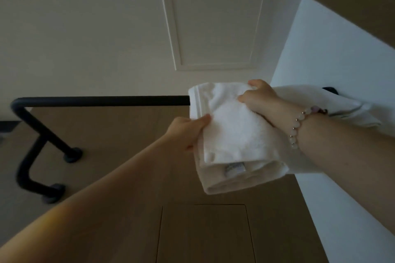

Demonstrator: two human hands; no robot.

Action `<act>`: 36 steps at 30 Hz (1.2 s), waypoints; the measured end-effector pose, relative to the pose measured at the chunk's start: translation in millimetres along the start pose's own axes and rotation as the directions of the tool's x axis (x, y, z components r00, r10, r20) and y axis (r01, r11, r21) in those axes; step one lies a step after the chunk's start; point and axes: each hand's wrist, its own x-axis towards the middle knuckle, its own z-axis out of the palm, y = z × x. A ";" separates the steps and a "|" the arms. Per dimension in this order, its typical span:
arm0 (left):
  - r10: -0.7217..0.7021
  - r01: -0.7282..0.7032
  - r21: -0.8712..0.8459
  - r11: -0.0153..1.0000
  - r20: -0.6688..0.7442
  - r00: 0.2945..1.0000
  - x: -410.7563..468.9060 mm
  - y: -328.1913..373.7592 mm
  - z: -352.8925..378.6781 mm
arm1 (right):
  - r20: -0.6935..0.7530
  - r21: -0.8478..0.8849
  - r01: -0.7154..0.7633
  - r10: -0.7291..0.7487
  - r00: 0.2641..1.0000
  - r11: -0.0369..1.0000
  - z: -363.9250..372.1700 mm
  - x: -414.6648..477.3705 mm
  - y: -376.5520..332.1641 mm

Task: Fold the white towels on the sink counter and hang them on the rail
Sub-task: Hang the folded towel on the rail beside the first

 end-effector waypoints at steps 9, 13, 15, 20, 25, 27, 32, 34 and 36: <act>0.065 -0.067 -0.019 0.998 -0.111 0.992 25.5 5.2 15.2 | 0.077 0.301 -0.176 0.160 0.984 0.937 -1.2 -51.5 27.2; 0.053 -0.060 -0.072 0.996 -0.094 0.994 28.1 5.8 20.2 | 0.094 0.340 -0.256 0.238 0.967 0.905 5.3 -59.3 45.7; 0.032 -0.038 -0.137 0.990 -0.043 0.999 22.4 4.4 20.1 | 0.023 0.350 -0.235 0.242 0.970 0.907 5.8 -56.5 46.0; 0.050 -0.047 -0.027 0.999 0.121 0.991 4.7 -17.7 11.9 | -0.008 0.321 -0.218 0.233 0.973 0.922 4.5 -44.9 37.1; 0.152 -0.151 -0.064 0.986 0.010 0.988 8.4 -11.5 16.7 | -0.064 0.248 -0.139 0.159 0.985 0.959 -7.7 -26.3 16.8; 0.166 -0.170 -0.103 0.980 -0.041 0.985 12.9 0.1 22.7 | -0.084 0.260 -0.133 0.160 0.984 0.956 -13.2 -17.8 13.6; 0.166 -0.171 -0.103 0.980 -0.057 0.984 18.3 1.8 35.1 | 0.063 0.345 -0.235 0.228 0.972 0.909 -14.3 -18.1 24.6; 0.165 -0.168 -0.123 0.978 -0.039 0.986 15.8 -4.5 35.1 | 0.118 0.436 -0.251 0.221 0.968 0.864 -13.7 -23.9 31.6; 0.139 -0.136 -0.175 0.975 0.005 0.990 13.3 -11.0 31.6 | 0.137 0.499 -0.250 0.209 0.968 0.830 -14.2 -28.3 44.9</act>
